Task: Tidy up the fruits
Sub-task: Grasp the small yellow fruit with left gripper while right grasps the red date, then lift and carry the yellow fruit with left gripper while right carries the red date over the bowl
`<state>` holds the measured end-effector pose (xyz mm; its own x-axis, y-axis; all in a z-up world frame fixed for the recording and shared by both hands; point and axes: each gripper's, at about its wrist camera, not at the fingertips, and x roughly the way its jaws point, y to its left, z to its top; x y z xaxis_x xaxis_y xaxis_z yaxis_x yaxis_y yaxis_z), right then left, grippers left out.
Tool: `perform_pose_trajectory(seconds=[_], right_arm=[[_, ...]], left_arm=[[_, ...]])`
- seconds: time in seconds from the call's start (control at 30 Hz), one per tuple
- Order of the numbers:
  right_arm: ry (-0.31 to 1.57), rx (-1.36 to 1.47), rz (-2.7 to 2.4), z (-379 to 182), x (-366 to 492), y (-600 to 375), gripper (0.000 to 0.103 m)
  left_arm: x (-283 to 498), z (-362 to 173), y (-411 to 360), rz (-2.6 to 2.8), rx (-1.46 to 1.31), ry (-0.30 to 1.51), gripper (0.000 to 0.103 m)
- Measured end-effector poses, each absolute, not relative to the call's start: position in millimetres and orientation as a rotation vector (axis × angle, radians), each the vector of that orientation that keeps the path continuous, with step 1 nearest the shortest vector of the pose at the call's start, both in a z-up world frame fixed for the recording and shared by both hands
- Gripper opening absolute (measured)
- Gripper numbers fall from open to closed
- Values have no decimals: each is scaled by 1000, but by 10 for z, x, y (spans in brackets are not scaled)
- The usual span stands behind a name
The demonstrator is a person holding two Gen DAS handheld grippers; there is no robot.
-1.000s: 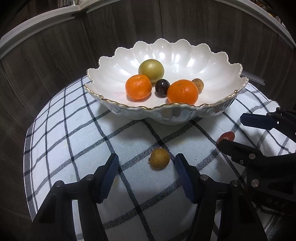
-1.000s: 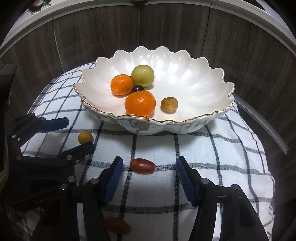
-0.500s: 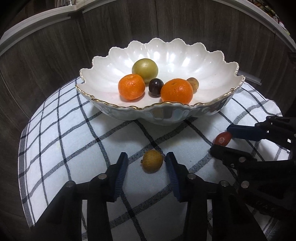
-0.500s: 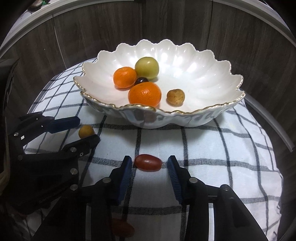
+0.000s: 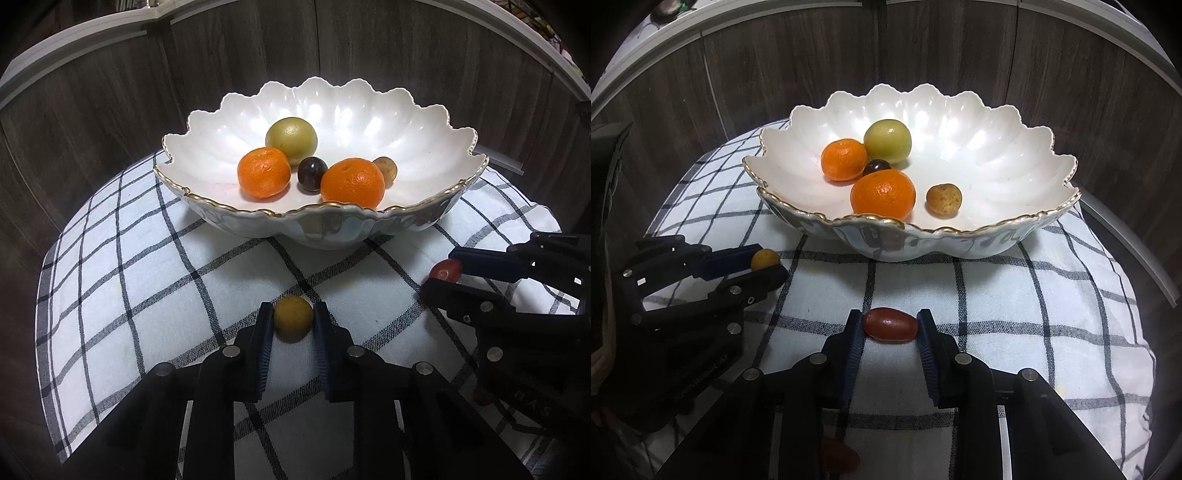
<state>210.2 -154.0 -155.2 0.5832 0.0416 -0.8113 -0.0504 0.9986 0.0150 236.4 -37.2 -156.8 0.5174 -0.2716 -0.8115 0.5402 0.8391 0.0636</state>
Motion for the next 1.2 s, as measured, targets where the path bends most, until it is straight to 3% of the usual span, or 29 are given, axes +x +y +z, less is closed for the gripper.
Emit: perform_pose_trajectory(seconds=[1.2], right_arm=[[799, 17, 63, -964, 1863, -1649, 31]], left_arm=[[2056, -966, -346, -400, 279, 856, 22]])
